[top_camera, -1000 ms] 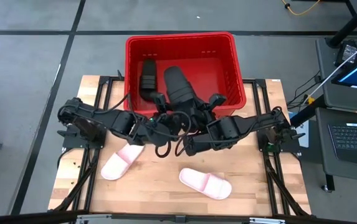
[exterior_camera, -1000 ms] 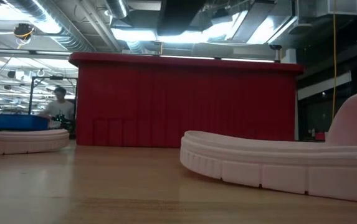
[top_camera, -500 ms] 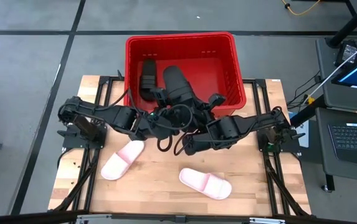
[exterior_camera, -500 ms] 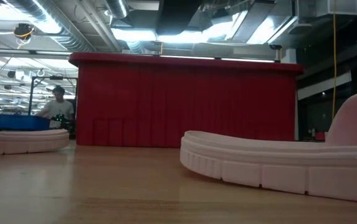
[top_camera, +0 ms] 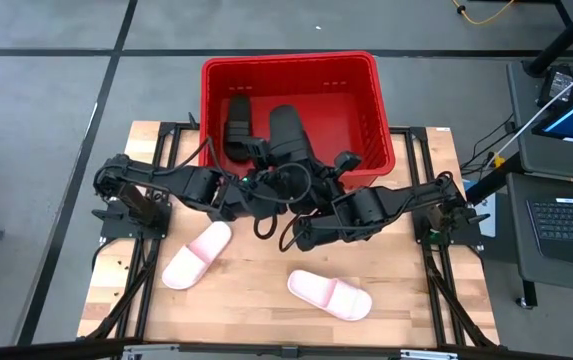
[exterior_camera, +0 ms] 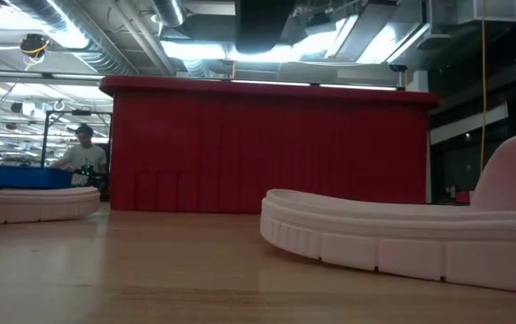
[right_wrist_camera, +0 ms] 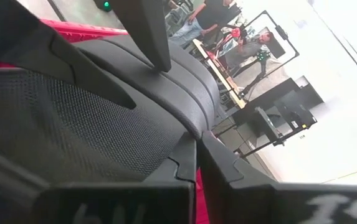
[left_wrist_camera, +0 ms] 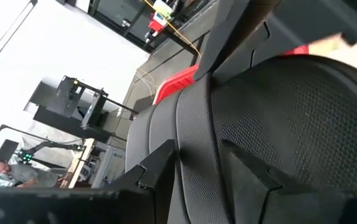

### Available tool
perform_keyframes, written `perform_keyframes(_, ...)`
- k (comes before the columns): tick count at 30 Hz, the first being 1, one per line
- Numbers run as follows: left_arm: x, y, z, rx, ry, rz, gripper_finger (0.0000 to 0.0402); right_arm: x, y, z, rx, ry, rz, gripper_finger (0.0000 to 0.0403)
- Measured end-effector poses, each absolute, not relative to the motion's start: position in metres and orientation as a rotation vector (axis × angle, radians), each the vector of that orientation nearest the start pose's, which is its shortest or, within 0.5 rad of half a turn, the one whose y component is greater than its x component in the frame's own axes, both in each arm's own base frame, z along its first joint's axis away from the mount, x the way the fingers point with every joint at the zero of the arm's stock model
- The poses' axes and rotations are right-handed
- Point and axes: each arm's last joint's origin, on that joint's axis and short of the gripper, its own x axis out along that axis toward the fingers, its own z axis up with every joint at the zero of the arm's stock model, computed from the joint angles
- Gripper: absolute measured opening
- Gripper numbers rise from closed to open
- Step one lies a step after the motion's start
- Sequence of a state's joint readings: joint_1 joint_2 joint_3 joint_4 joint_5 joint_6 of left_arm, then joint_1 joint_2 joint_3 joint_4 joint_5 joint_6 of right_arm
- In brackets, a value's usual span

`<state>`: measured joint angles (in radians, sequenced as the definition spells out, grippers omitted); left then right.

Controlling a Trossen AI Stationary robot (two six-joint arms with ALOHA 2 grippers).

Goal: Pick and place slides into bin
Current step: Put the black slides into the red bin

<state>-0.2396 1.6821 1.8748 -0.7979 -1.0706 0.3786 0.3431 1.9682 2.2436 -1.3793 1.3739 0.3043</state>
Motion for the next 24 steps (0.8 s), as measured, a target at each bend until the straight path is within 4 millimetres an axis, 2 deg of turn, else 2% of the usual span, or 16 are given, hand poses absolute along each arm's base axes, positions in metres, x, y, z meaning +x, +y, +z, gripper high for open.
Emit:
perform_keyframes(7,0.340,-0.060,0.422,0.752,0.682,0.662,0.0123,0.362,0.101,0.405,-0.616,0.645,-0.938,0.0008)
perform_keyframes(10,0.340,-0.061,0.421,0.769,0.693,0.601,0.0121,0.360,0.104,0.406,-0.647,0.661,-0.915,0.0008)
perform_keyframes(17,0.340,-0.061,0.421,0.785,0.698,0.576,0.0119,0.356,0.114,0.406,-0.689,0.678,-0.864,0.0008)
perform_keyframes(24,0.339,-0.061,0.423,0.791,0.692,0.584,0.0119,0.351,0.122,0.418,-0.653,0.642,-0.833,0.0008)
